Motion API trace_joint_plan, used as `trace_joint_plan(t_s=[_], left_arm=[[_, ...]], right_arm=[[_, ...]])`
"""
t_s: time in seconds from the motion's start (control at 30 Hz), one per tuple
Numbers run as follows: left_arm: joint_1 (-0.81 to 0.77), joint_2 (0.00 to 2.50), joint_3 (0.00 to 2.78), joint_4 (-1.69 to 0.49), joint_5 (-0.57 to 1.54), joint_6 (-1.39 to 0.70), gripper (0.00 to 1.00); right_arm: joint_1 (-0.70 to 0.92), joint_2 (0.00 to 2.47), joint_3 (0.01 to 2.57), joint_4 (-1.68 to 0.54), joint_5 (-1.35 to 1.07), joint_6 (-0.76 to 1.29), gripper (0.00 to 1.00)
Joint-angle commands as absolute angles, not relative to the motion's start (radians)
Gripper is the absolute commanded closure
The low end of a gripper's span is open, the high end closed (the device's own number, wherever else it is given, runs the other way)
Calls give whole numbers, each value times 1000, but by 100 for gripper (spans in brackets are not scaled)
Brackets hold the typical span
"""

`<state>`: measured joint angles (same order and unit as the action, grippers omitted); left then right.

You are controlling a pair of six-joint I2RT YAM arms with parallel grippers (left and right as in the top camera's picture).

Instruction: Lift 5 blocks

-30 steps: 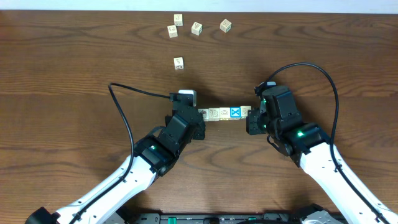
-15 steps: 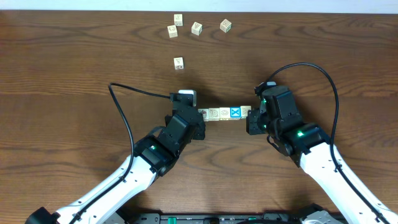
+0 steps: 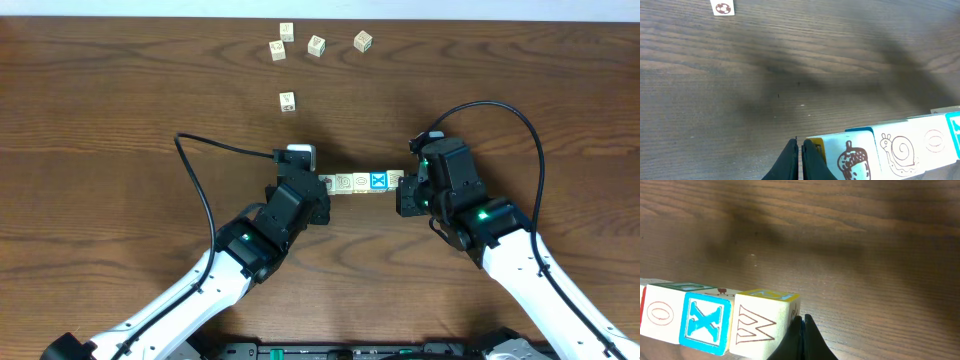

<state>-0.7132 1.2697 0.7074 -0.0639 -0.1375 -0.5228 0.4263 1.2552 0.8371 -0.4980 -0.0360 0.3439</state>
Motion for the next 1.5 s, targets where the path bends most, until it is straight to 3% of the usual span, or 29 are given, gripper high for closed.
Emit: trace_joint_plan(t_s=[0.0, 1.47], left_arm=[[-748, 1253, 782, -22, 45, -524, 93], [-748, 1253, 782, -26, 68, -528, 93]], right_arm=[[493, 1240, 879, -476, -300, 324, 99], [509, 1241, 879, -480, -284, 329, 99]])
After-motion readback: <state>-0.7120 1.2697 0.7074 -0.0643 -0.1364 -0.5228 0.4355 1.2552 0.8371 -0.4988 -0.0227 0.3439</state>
